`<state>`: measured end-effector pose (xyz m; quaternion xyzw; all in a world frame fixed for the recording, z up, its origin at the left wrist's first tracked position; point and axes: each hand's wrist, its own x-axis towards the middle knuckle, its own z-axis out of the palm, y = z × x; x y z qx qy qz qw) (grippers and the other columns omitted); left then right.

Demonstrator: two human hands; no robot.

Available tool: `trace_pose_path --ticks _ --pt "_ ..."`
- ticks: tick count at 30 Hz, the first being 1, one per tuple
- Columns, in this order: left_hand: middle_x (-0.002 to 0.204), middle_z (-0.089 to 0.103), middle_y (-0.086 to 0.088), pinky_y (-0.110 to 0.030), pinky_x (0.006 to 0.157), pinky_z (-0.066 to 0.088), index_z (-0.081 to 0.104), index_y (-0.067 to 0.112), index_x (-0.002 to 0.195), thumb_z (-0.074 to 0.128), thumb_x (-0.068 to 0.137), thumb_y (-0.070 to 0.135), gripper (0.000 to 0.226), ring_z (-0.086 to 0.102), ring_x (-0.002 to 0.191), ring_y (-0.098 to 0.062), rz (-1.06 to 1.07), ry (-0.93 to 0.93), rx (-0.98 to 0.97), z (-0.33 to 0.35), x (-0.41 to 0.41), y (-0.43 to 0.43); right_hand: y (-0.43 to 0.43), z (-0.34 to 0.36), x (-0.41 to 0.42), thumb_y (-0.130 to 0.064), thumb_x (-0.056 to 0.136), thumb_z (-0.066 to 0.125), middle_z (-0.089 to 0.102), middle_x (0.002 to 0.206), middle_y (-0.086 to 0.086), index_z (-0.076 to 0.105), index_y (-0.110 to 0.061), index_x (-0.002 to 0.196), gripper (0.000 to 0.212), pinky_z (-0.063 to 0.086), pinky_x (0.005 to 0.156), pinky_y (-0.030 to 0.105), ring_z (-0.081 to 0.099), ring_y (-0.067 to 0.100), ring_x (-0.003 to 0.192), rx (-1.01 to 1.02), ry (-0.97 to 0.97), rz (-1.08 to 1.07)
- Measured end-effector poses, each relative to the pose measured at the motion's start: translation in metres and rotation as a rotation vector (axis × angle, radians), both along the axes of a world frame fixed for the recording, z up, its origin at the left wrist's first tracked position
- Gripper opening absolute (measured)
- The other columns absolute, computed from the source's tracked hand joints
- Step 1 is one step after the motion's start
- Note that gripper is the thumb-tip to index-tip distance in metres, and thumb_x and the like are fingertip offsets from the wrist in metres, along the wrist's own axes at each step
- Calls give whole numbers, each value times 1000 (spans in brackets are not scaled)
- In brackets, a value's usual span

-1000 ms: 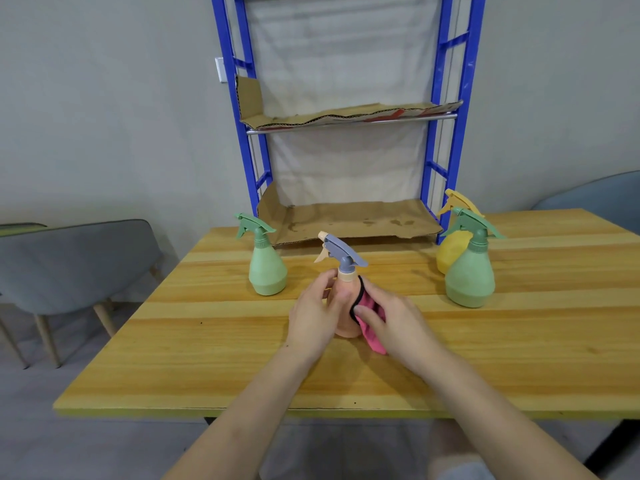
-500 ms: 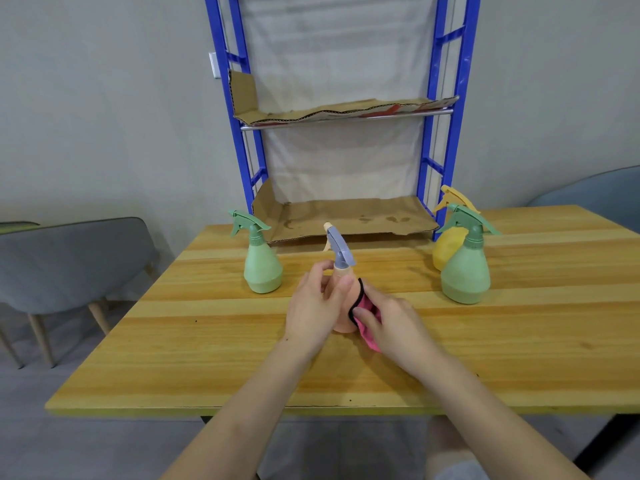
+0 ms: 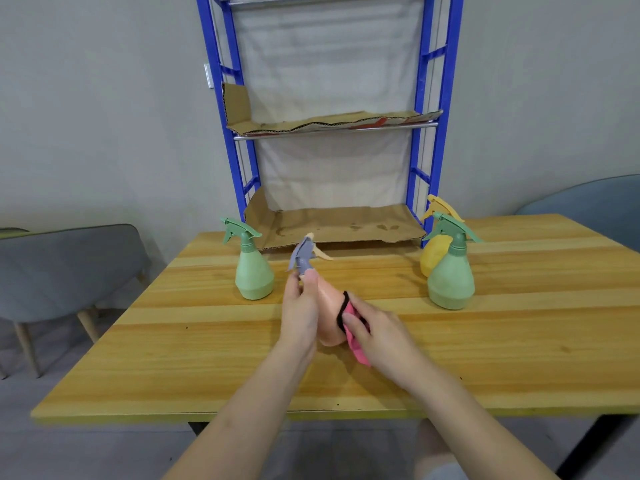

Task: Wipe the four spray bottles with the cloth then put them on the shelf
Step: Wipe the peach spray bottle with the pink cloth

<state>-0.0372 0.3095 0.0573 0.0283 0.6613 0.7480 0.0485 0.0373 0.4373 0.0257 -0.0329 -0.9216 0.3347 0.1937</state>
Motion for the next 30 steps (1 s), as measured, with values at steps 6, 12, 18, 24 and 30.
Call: trace_pose_path --ticks 6,12,18,24,30 --pt "128 65 -3 -44 110 47 54 22 133 38 110 45 36 62 118 -19 64 -116 246 21 10 6 -15 -15 7 -40 108 40 24 170 -5 29 -22 162 58 22 126 31 20 12 157 191 273 5" --pt "128 66 -6 -37 100 52 55 22 134 36 110 46 39 63 117 -17 39 -47 301 31 21 11 -24 0 7 -40 110 27 25 167 -6 28 -20 162 56 19 126 32 21 14 155 152 367 35" --pt "119 67 1 -30 95 52 56 23 135 38 110 43 36 64 109 -12 25 92 246 35 24 5 -26 16 0 -62 98 32 45 149 -18 44 -46 144 50 46 109 24 43 -2 136 -610 198 125" --pt "116 67 -2 -48 109 49 56 27 121 38 111 40 24 65 114 -19 -31 168 140 37 28 13 -34 11 1 -41 105 31 38 154 -8 35 -22 154 53 31 120 32 37 13 141 -46 370 -15" --pt "118 68 -5 -42 107 52 57 29 120 37 112 37 23 66 114 -17 -33 188 111 36 32 12 -28 12 -7 -45 106 31 39 154 -10 36 -23 155 54 24 118 17 34 3 141 -99 358 48"
